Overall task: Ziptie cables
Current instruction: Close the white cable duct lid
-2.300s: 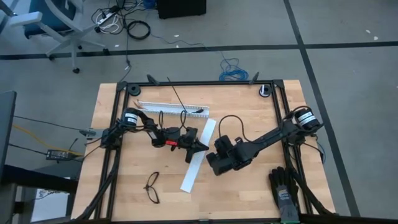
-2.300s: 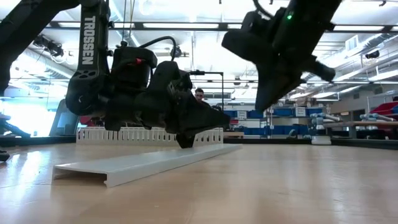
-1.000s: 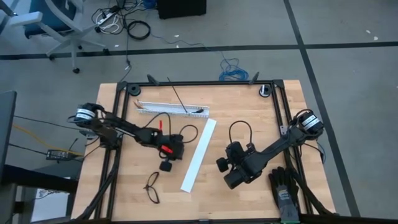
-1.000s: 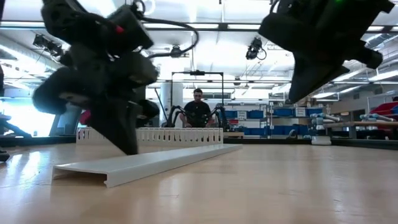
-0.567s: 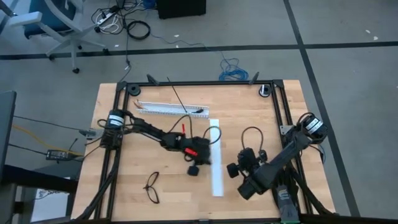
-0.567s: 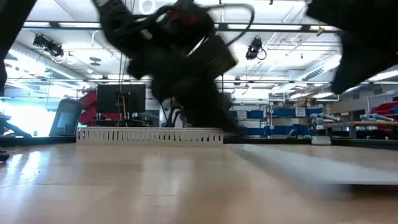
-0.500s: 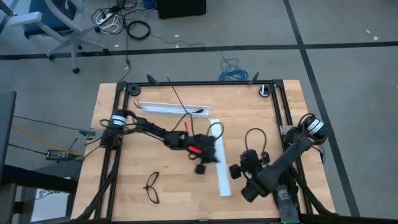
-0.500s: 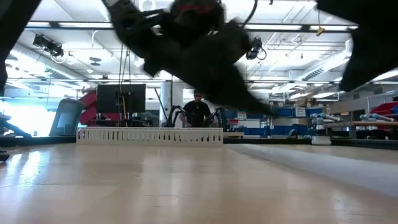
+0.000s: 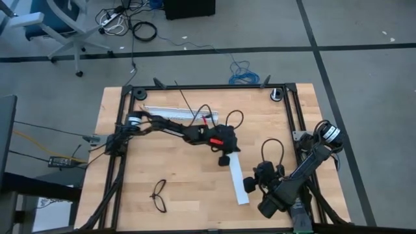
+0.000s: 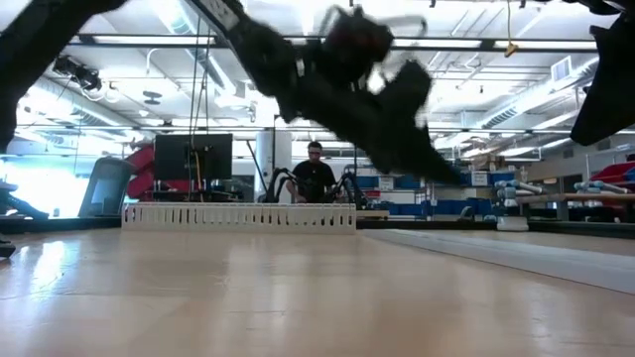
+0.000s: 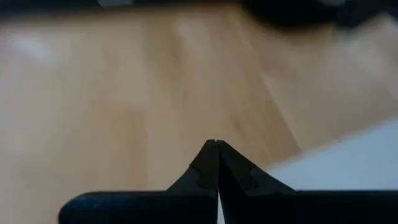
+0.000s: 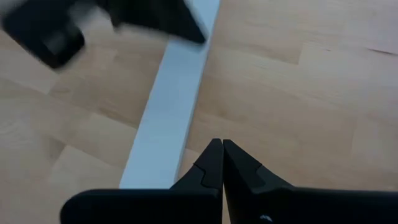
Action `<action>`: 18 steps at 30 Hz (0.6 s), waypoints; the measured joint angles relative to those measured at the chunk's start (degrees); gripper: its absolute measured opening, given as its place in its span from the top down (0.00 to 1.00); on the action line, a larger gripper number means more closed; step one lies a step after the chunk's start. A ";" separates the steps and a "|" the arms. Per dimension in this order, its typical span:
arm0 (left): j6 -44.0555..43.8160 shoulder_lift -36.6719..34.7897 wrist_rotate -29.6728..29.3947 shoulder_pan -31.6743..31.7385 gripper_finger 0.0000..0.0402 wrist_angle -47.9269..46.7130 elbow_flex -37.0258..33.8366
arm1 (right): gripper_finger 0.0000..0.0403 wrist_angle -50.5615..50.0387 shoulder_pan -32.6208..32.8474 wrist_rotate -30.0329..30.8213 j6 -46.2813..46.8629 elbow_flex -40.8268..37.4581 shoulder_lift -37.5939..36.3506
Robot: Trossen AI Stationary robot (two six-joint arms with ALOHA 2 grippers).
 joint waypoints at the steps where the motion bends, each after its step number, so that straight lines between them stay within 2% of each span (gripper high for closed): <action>1: 1.34 -1.87 -1.48 -0.13 0.99 -0.73 -0.36 | 1.00 0.05 0.00 0.04 0.06 0.00 0.00; 4: 4.73 -6.95 -4.60 -0.87 0.99 -6.53 -1.05 | 1.00 0.12 0.00 0.02 0.19 0.00 0.00; 8: 5.92 -12.90 -4.53 -2.52 1.00 -15.13 -3.78 | 1.00 0.62 -0.22 0.12 0.21 0.01 0.00; 11: 5.31 -14.73 -1.93 -4.69 1.00 -17.30 -7.75 | 1.00 0.49 -0.28 0.14 0.19 0.00 0.00; 14: 2.76 -14.29 0.43 -8.21 1.00 -16.00 -12.50 | 1.00 -0.02 -0.28 0.06 0.17 0.00 0.00; 18: -0.31 -12.90 0.80 -11.84 1.00 -6.02 -16.94 | 1.00 -0.06 -0.28 0.03 0.15 -0.02 0.00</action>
